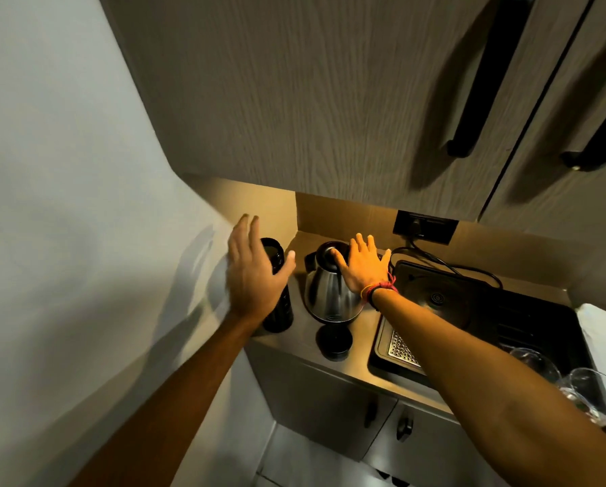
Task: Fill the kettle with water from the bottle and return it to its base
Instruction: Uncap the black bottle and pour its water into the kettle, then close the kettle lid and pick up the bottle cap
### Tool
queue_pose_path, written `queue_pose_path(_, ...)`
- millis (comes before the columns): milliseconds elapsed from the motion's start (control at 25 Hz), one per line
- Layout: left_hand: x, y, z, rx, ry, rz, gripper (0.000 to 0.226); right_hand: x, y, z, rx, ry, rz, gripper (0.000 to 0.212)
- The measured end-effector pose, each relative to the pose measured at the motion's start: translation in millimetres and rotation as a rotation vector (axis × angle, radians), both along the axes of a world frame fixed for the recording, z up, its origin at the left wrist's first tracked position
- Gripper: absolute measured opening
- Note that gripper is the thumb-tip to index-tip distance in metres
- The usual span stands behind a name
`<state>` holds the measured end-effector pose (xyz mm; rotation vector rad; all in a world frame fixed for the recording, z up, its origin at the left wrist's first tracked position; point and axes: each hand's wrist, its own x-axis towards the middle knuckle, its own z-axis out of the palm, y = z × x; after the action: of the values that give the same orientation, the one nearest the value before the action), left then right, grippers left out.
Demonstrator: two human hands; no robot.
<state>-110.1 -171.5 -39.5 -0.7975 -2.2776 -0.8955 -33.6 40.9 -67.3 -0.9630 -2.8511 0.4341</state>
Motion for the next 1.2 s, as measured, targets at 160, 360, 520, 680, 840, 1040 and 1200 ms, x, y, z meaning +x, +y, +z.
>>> queue_pose_path(160,31,58,6,-0.412,0.098,-0.322,0.07,16,-3,-13,0.138,0.124,0.22,0.062)
queue_pose_path(360,27,92,-26,-0.817,-0.26,-0.236,0.083,21,-4,-12,0.139,0.032,0.216,0.06)
queue_pose_path(520,20,97,-36,-0.855,-0.342,-0.252,0.095,15,-7,-2,0.188,-0.117,0.242,0.079)
queue_pose_path(680,16,87,-27,-0.838,-0.353,-0.301,0.093,21,-20,5,0.231,-0.096,0.235,0.074)
queue_pose_path(840,40,51,-52,-0.598,-0.169,-0.318,0.081,57,-47,-31,0.492,0.21,0.344,0.041)
queue_pose_path(1040,57,13,-94,-0.728,-0.102,-0.322,0.087,83,-78,-82,0.129,-0.22,0.364,0.067)
queue_pose_path(1200,63,-4,-90,-0.68,-0.074,-0.328,0.078,81,-89,-82,0.09,-0.149,0.383,0.066)
